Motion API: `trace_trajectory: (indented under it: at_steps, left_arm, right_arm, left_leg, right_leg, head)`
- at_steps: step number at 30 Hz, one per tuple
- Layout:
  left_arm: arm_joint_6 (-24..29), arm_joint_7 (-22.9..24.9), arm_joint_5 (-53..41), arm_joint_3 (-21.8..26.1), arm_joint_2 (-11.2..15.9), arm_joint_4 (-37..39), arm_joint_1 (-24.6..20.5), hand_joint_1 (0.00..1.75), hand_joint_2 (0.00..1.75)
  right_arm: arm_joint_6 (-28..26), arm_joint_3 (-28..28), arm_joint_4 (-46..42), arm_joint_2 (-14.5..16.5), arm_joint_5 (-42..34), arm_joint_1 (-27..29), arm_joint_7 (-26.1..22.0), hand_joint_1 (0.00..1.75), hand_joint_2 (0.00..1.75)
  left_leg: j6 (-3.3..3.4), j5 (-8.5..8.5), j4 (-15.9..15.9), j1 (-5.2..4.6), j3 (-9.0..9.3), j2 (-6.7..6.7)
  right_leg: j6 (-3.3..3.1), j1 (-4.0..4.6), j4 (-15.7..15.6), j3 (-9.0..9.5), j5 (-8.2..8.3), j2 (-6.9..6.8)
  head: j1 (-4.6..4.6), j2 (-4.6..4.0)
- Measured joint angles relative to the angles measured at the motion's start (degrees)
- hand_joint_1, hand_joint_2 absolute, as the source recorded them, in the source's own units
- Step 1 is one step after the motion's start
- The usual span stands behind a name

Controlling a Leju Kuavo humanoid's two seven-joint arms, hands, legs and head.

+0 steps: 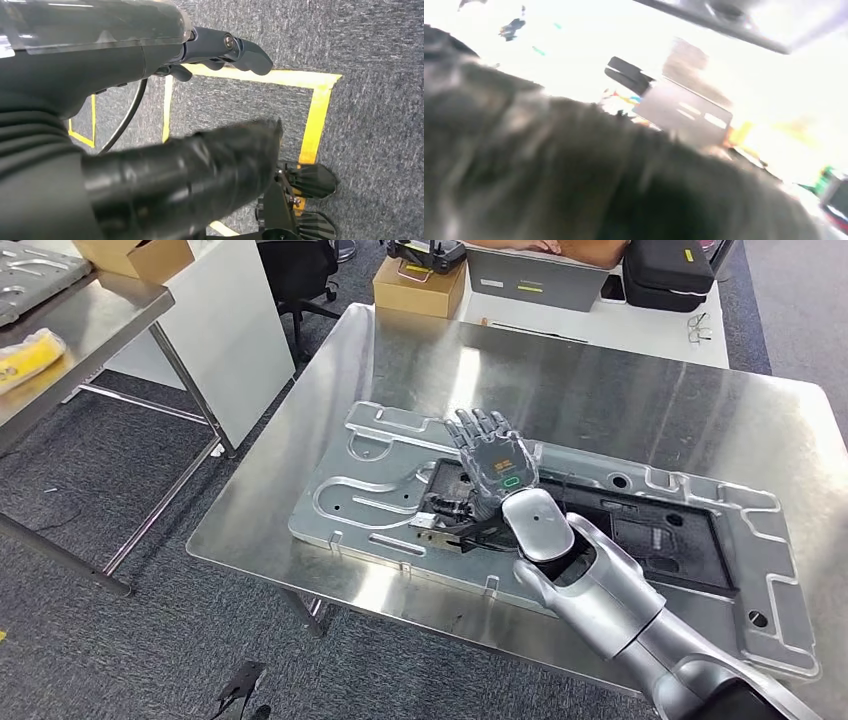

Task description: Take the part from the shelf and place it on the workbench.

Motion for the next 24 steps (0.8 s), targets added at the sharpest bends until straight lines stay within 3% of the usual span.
trace_trajectory:
  at_steps: [4, 6, 8, 10, 11, 12, 13, 15, 17, 19, 21, 22, 24]
  left_arm:
    - [0.50, 0.06, -0.03, 0.46, -0.05, -0.01, 0.13, 0.00, 0.00]
    - [0.59, 0.15, -0.07, 0.68, -0.25, 0.00, 0.19, 0.00, 0.00]
    - [0.67, 0.21, -0.09, 0.85, -0.44, 0.01, 0.19, 0.00, 0.00]
    - [0.74, 0.20, -0.10, 1.02, -0.47, 0.01, 0.19, 0.00, 0.00]
    - [0.79, 0.20, -0.11, 1.11, -0.49, 0.01, 0.23, 0.00, 0.00]
    - [0.82, 0.20, -0.11, 1.21, -0.50, 0.01, 0.30, 0.00, 0.00]
    - [0.85, 0.20, -0.11, 1.28, -0.52, 0.01, 0.36, 0.00, 0.00]
    - [0.88, 0.20, -0.11, 1.46, -0.59, 0.01, 0.40, 0.00, 0.00]
    - [0.91, 0.20, -0.12, 1.62, -0.65, 0.01, 0.40, 0.00, 0.00]
    - [0.94, 0.20, -0.13, 1.69, -0.68, 0.01, 0.42, 0.00, 0.00]
    - [0.96, 0.20, -0.13, 1.76, -0.69, 0.01, 0.47, 0.00, 0.00]
    - [0.98, 0.20, -0.12, 1.82, -0.70, 0.01, 0.48, 0.00, 0.00]
    - [1.12, 0.25, -0.13, 2.00, -0.70, 0.01, 0.49, 0.00, 0.00]
  right_arm:
    - [0.94, 0.02, -7.79, 0.00, -2.20, 0.44, -0.17, 0.00, 0.00]
    - [1.12, 0.03, -12.20, -0.02, -3.32, 0.73, -0.11, 0.00, 0.00]
    - [1.52, 0.09, -16.43, -0.07, -4.64, 0.97, -0.03, 0.00, 0.00]
    - [1.71, 0.28, -20.28, -0.25, -6.38, 1.58, -0.22, 0.00, 0.00]
    - [1.72, 0.41, -22.27, -0.43, -7.41, 2.06, -0.37, 0.00, 0.00]
    - [1.78, 0.57, -24.27, -0.65, -8.34, 2.54, -0.46, 0.00, 0.00]
    - [1.90, 0.74, -26.24, -0.87, -9.08, 2.87, -0.47, 0.00, 0.00]
    - [2.17, 1.03, -29.61, -1.15, -9.89, 3.10, -0.39, 0.00, 0.00]
    - [2.35, 1.22, -32.09, -1.37, -10.12, 3.16, -0.34, 0.00, 0.00]
    - [2.45, 1.31, -33.74, -1.69, -10.14, 3.24, -0.30, 0.00, 0.00]
    - [2.46, 1.35, -34.86, -1.93, -10.15, 3.26, -0.24, 0.00, 0.00]
    - [2.42, 1.37, -35.32, -1.97, -10.23, 3.27, -0.23, 0.00, 0.00]
    - [2.14, 1.40, -36.26, -2.02, -11.00, 3.37, -0.31, 0.00, 0.00]
  left_leg:
    - [0.73, -0.24, 0.17, -0.24, -0.01, -0.03]
    - [1.14, 0.18, -0.67, 0.14, 0.55, 0.16]
    - [1.55, 0.73, -1.58, 0.59, 1.24, 0.46]
    - [1.67, 0.88, -1.69, 0.65, 1.36, 0.58]
    - [1.64, 0.85, -1.62, 0.69, 1.31, 0.59]
    - [1.55, 0.79, -1.51, 0.76, 1.26, 0.59]
    - [1.41, 0.69, -1.35, 0.87, 1.21, 0.59]
    - [0.86, 0.32, -0.77, 1.12, 1.12, 0.59]
    - [0.15, 0.04, -0.17, 1.18, 0.94, 0.52]
    - [-0.54, 0.16, 0.04, 1.14, 0.76, 0.45]
    - [-1.23, 0.07, 0.25, 1.25, 0.48, 0.43]
    - [-1.53, -0.96, 1.20, 1.34, 0.03, 0.42]
    - [-1.99, -5.16, 6.28, 1.52, -1.85, 0.40]
  right_leg:
    - [0.62, -0.14, -0.19, 0.13, -0.03, 0.00]
    - [0.98, 0.00, 0.00, 0.21, -0.36, -0.04]
    - [1.52, -0.07, 3.21, -0.94, -2.86, -0.15]
    - [2.11, -0.61, 10.42, -4.04, -6.95, -0.25]
    - [2.39, -0.92, 13.66, -5.52, -8.20, -0.28]
    - [2.65, -1.20, 15.26, -6.22, -8.29, -0.32]
    - [2.89, -1.45, 14.59, -5.83, -7.18, -0.40]
    - [3.29, -1.90, 7.74, -2.23, -3.49, -0.69]
    - [3.08, -1.74, 1.92, 1.00, -1.47, -0.74]
    - [2.32, -1.28, 0.80, 1.56, -1.29, -0.59]
    - [1.34, -1.35, 0.35, 1.26, -0.88, -0.60]
    - [0.80, -1.45, 0.13, 1.05, -0.50, -0.64]
    - [-0.05, -1.57, -0.19, 0.50, 0.25, -0.78]
  head:
    - [-0.02, 0.00]
    - [0.00, 0.00]
    - [0.04, 0.00]
    - [0.05, 0.00]
    - [0.05, 0.00]
    - [0.04, 0.00]
    - [0.05, 0.00]
    - [0.06, 0.00]
    - [0.03, 0.00]
    - [-0.01, 0.00]
    - [-0.01, 0.00]
    - [-0.03, 0.00]
    - [-0.07, 0.00]
